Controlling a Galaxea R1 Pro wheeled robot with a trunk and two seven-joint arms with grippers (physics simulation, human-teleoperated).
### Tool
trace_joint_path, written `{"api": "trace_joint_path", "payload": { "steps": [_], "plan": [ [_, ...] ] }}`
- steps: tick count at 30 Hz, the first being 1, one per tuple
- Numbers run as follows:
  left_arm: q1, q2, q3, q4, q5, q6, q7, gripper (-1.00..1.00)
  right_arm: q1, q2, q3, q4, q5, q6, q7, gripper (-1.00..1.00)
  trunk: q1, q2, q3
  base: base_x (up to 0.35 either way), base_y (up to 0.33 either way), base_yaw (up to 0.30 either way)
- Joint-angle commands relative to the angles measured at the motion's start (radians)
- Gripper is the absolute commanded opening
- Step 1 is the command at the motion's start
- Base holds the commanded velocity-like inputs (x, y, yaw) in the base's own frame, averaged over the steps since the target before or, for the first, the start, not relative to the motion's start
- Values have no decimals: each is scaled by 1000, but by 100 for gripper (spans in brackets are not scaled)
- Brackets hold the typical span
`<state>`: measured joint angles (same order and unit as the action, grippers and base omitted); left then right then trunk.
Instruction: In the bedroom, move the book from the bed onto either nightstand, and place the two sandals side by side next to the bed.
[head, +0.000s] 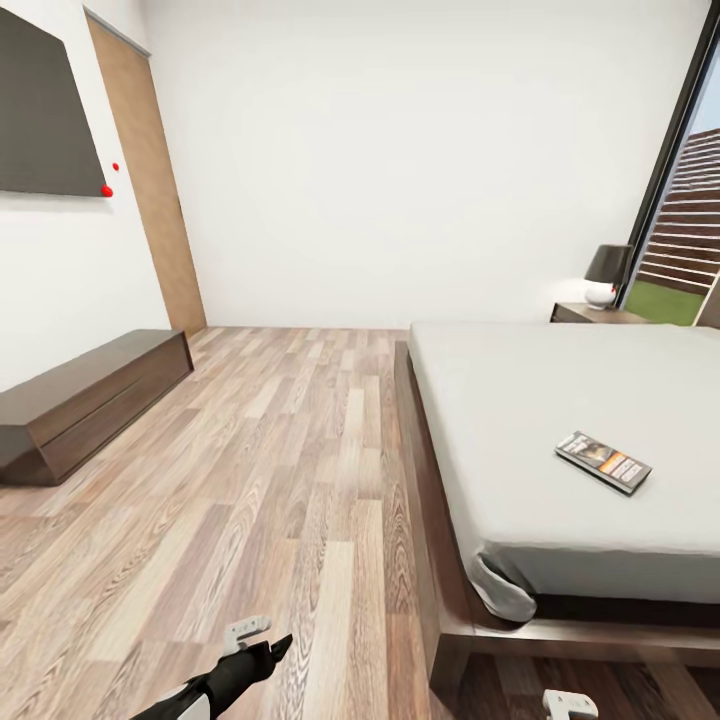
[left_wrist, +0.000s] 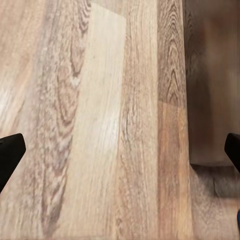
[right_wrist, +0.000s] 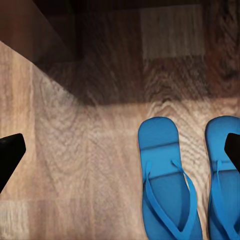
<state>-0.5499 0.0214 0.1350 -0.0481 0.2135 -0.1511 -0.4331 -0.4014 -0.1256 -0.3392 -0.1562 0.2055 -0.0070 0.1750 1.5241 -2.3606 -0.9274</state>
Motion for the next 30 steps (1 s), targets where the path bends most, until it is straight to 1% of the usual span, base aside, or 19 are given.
{"api": "trace_joint_path", "payload": {
  "steps": [1,5,8,30],
  "plan": [
    [-1,0,8,4,0,-1,-6,100,0,0,-9,0,10,-1,5,100,0,0,-1,0,0,-6],
    [-1,0,8,10,0,-2,-6,100,0,0,-8,1,11,-1,5,100,0,0,-1,0,0,-81],
    [-1,0,8,12,0,-3,-6,100,0,0,-8,1,11,-1,5,100,0,0,-1,0,0,-193],
    [-1,1,8,13,0,-4,-6,100,0,0,-8,0,11,-1,5,100,0,0,10,0,0,-272]
  ]
}}
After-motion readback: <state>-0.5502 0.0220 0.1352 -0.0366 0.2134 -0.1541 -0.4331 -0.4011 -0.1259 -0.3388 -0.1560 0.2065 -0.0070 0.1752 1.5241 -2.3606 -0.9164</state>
